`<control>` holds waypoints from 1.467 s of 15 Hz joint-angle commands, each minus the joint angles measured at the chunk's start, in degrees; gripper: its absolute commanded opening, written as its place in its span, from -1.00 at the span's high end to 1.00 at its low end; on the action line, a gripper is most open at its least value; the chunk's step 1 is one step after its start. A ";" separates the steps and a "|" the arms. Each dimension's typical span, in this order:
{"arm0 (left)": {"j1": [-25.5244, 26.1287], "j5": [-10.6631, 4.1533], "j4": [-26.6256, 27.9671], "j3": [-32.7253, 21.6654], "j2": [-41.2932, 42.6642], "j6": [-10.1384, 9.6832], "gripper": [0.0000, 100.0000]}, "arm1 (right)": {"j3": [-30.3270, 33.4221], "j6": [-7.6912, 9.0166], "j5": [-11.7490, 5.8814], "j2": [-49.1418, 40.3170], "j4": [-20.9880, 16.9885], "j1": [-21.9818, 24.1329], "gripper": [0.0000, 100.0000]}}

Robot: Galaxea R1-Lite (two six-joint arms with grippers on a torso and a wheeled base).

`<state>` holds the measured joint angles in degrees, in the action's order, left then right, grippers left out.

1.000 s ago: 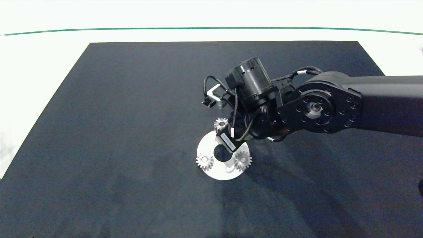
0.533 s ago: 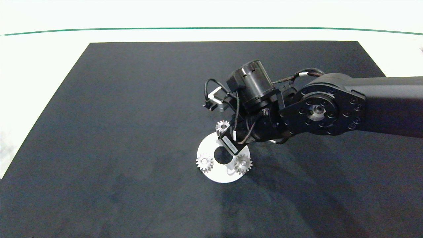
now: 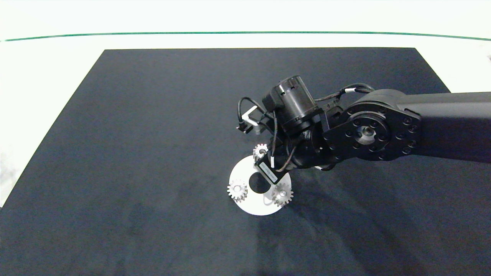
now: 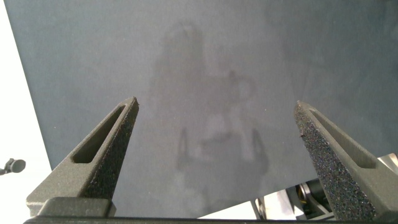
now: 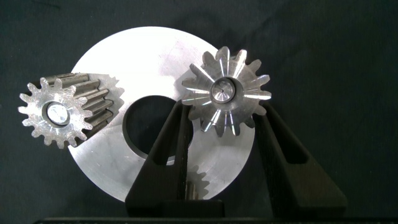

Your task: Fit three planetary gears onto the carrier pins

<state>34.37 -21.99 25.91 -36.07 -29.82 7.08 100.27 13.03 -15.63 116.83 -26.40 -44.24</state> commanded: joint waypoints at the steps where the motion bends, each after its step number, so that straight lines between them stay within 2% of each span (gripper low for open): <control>1: 0.00 -0.16 0.11 -0.14 0.02 0.04 -1.00 | 0.02 -0.38 -0.28 -0.12 -0.05 0.03 -1.00; 2: -0.09 -0.16 0.11 -0.40 0.02 0.04 -1.00 | -0.16 -0.99 -0.28 -0.47 -0.14 0.03 -1.00; 4: -0.26 -0.16 0.11 -0.58 0.11 0.04 -1.00 | -0.34 -1.08 0.16 -2.14 -0.31 0.12 -1.00; 7: -0.97 -0.16 0.11 -0.40 0.02 -0.05 -1.00 | -0.51 -1.43 0.51 -5.65 -5.15 0.03 -1.00; 9: -1.58 -0.16 0.11 -0.67 0.11 -0.05 -1.00 | -0.95 -1.61 0.51 -8.11 -6.47 0.03 -1.00; 12: -3.25 -0.16 0.29 -1.98 1.17 -0.05 -1.00 | -5.26 -1.43 0.34 -15.32 -6.47 1.26 -1.00; 14: -5.36 -0.16 1.08 -2.51 2.22 -0.05 -1.00 | -9.48 -2.05 0.16 -20.77 -6.47 3.37 -1.00; 17: -7.91 -0.16 3.01 -3.30 4.95 -0.05 -1.00 | -17.21 -5.30 -0.10 -30.17 -6.47 6.80 -1.00; 20: -10.02 -0.16 7.23 -4.80 8.55 -0.05 -1.00 | -24.86 -10.66 -2.74 -39.93 -6.47 12.51 -1.00; 21: -10.72 -0.16 7.32 -4.80 8.90 -0.05 -1.00 | -25.91 -11.27 -3.27 -41.60 -6.55 13.83 -1.00; 22: -12.39 -0.24 7.32 -4.89 9.69 -0.05 -1.00 | -29.69 -11.80 -3.71 -46.70 -6.47 18.49 -1.00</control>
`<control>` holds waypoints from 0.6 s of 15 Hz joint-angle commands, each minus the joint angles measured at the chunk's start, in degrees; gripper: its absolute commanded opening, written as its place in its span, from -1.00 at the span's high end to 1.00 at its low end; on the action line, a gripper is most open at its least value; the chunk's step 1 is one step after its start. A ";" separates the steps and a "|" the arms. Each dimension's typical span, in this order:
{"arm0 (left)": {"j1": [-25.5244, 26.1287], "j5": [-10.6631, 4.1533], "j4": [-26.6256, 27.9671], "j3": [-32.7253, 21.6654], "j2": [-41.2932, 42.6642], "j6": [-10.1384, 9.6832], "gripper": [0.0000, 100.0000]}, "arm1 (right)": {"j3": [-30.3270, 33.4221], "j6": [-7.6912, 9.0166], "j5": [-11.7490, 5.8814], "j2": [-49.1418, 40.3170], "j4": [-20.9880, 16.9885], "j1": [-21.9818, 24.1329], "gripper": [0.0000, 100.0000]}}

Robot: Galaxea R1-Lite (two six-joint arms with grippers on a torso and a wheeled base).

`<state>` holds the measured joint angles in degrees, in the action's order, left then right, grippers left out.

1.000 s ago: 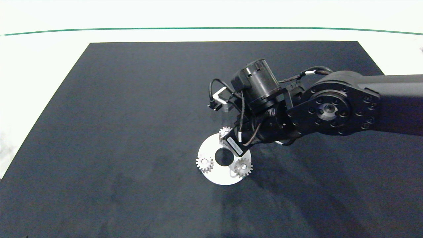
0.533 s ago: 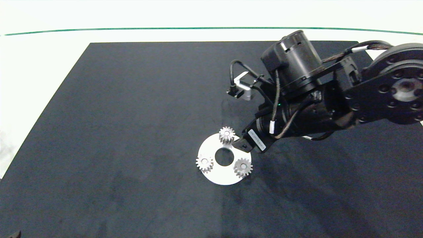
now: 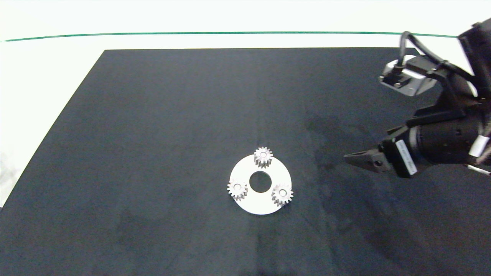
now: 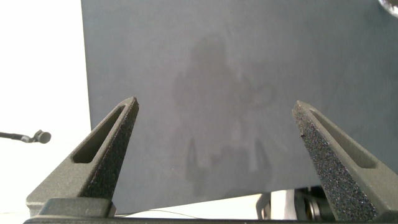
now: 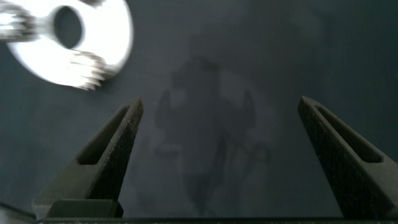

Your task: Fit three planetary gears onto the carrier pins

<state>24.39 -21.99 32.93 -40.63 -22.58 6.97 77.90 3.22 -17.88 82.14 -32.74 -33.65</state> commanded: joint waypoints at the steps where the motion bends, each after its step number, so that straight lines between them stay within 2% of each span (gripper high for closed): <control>1: -3.39 -0.16 0.30 -0.68 2.89 0.06 -1.00 | -9.69 -2.08 -1.45 -15.69 -0.13 11.06 -1.00; 3: -6.20 -0.24 0.21 -1.03 3.86 0.15 -1.00 | -14.09 -2.52 -1.36 -23.87 -0.13 16.42 -1.00; 4: -7.17 -0.24 0.21 -1.12 4.65 0.23 -1.00 | -15.50 -2.78 -1.36 -27.12 -0.13 17.47 -1.00; 5: -9.01 -0.24 0.21 -1.29 5.97 1.29 -1.00 | -17.43 -2.95 -1.45 -32.66 -0.13 18.62 -1.00; 7: -11.74 -0.24 0.30 -1.64 8.95 5.16 -1.00 | -20.07 -2.87 -1.45 -40.39 -0.22 20.37 -1.00; 8: -12.62 -0.16 0.47 -2.26 10.36 6.39 -1.00 | -20.77 -2.78 -1.45 -43.20 -0.22 21.52 -1.00; 9: -14.02 -0.16 1.09 -2.79 11.50 6.65 -1.00 | -21.21 -2.69 -1.45 -45.49 -0.22 22.66 -1.00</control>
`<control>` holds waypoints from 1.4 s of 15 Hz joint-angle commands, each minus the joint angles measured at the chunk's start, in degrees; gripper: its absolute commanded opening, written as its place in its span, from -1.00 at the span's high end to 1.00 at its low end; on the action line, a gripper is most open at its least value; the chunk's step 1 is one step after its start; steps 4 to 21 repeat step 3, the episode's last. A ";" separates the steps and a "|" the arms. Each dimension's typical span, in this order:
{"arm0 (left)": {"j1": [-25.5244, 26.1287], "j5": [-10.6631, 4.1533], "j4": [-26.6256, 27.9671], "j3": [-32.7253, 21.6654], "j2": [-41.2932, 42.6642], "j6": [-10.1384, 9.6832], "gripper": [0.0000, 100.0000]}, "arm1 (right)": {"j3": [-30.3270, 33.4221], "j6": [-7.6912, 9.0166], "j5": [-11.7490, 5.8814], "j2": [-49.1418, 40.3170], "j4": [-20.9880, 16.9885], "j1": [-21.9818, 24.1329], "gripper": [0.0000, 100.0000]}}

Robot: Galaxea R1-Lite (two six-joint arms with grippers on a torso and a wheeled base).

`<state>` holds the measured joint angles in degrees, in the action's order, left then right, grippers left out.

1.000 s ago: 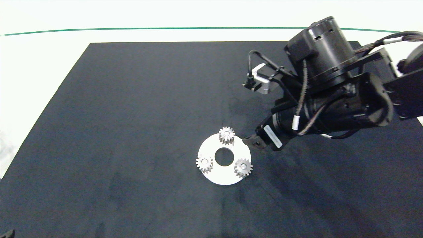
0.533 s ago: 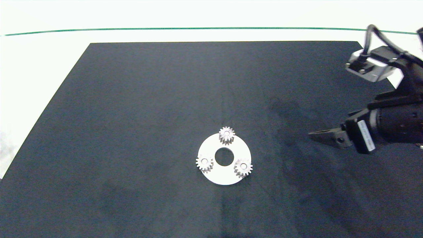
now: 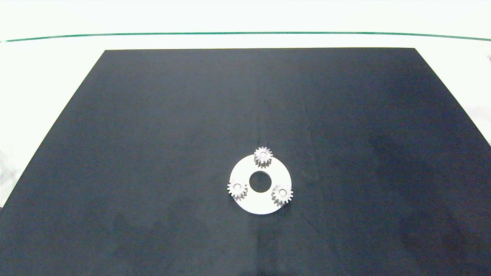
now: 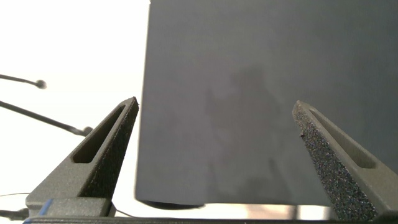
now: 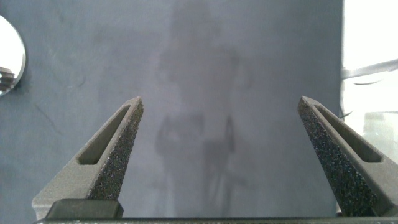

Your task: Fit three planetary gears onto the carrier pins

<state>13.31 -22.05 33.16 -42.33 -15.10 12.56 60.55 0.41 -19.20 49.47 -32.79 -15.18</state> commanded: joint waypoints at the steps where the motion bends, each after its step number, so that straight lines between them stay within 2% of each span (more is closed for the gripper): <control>1: -4.26 -0.10 1.56 -1.80 5.35 1.07 -1.00 | -4.56 0.29 -0.14 -15.72 -0.25 5.07 -1.00; 3: -5.40 -0.10 2.44 -3.29 7.72 1.15 -1.00 | -5.88 0.90 -0.14 -21.26 -0.96 5.33 -1.00; 21: -5.40 -0.10 2.44 -3.29 7.72 1.15 -1.00 | -5.88 0.90 -0.14 -21.26 -0.96 5.33 -1.00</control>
